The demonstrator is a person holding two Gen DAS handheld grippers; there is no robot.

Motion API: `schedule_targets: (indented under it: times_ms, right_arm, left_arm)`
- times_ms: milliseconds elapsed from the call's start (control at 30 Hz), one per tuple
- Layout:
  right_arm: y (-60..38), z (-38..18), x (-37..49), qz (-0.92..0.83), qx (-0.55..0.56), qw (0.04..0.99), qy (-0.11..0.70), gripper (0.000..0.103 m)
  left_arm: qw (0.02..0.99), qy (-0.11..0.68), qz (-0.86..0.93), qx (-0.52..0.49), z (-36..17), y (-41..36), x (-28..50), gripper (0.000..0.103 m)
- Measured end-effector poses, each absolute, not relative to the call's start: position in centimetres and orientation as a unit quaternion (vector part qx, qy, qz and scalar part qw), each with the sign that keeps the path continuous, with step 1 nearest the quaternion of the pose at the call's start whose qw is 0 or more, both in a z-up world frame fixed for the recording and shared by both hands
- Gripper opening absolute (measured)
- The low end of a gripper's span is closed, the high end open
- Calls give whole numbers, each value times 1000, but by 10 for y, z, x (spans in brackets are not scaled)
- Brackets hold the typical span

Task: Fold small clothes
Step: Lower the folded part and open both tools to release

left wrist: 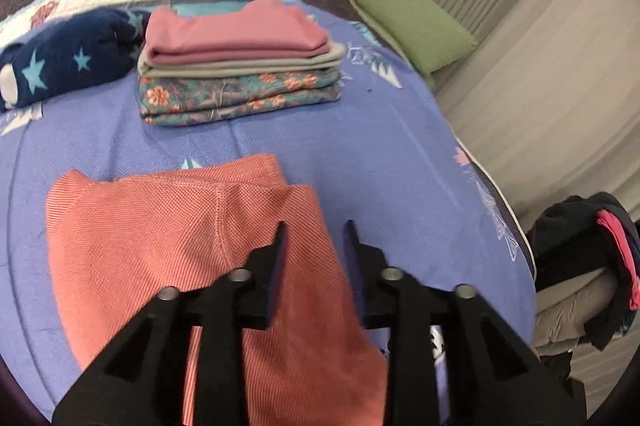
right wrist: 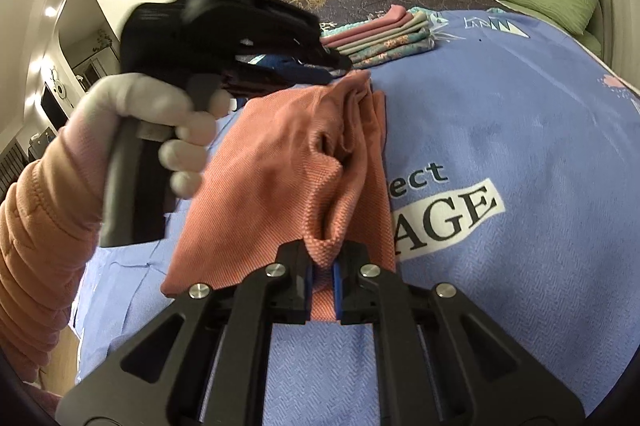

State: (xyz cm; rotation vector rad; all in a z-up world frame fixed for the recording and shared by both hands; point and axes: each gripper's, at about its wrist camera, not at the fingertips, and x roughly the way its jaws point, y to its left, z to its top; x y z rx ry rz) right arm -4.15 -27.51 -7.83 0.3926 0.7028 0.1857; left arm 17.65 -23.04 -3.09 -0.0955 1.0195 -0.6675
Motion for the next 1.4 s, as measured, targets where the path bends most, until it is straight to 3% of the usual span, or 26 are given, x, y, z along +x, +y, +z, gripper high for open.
schedule_targets:
  times_ms: [167, 300, 400, 533, 767, 1067, 1167, 1300, 1400]
  right_arm:
    - [-292, -88, -43, 92, 234, 899, 359, 17]
    - [-306, -98, -42, 110, 276, 880, 370, 18]
    - [-306, -97, -41, 116, 278, 878, 372, 19]
    - [-301, -98, -41, 119, 261, 881, 375, 23]
    - [-302, -101, -39, 118, 263, 879, 381, 24]
    - [-301, -101, -38, 116, 259, 879, 382, 24]
    - [-304, -102, -38, 106, 263, 878, 385, 16]
    - [-307, -104, -38, 105, 273, 874, 389, 15]
    - [-304, -102, -39, 104, 260, 876, 392, 17]
  left_arm:
    - [821, 463, -334, -30, -18, -207, 147, 38]
    - [832, 442, -335, -2, -17, -168, 106, 51]
    - [850, 417, -319, 31, -22, -137, 71, 53]
    - [867, 399, -289, 74, -37, -103, 28, 66]
    - [868, 393, -287, 97, -64, -81, -21, 67]
    - [880, 401, -216, 137, -88, -93, -14, 67]
    - [882, 405, -204, 128, -87, -85, -16, 52]
    - [878, 413, -207, 127, -91, -76, -24, 38]
    - [879, 408, -220, 111, -88, -72, -30, 20]
